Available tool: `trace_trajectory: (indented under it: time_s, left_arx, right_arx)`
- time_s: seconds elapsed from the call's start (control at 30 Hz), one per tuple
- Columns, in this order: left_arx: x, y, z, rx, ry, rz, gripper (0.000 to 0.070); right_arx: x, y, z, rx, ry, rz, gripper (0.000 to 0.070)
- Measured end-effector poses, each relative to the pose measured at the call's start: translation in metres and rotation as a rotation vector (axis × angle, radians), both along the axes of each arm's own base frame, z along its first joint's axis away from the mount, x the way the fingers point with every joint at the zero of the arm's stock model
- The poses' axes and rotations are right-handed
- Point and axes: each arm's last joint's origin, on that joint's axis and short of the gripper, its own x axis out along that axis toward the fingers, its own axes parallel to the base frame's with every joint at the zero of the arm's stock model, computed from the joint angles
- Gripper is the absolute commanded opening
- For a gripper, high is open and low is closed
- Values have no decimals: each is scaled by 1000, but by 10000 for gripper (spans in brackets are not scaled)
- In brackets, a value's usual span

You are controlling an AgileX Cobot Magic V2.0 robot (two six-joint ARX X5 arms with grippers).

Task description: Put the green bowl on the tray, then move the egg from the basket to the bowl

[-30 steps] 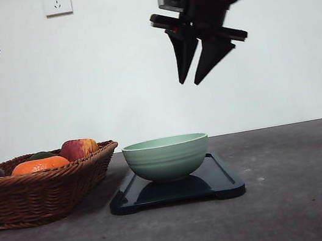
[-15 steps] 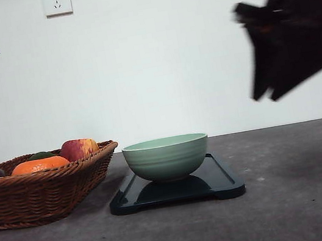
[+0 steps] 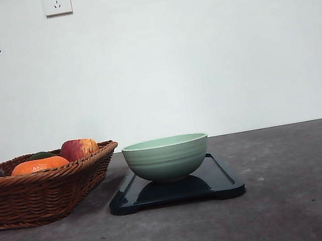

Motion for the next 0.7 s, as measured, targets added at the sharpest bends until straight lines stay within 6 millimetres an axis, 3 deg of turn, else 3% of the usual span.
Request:
trace_trajectory:
  time_s: [0.13, 0.33, 0.7]
  left_arx:
    - [5, -6, 4, -3, 3, -15, 431]
    - [29, -16, 5, 63, 30, 2, 431]
    - [85, -32, -37, 145, 195, 11, 440]
  right_arx:
    - [-5, -3, 3, 7, -34, -18, 194]
    - [-5, -3, 1, -5, -11, -18, 194]
    - [-5, -3, 1, -5, -10, -18, 194]
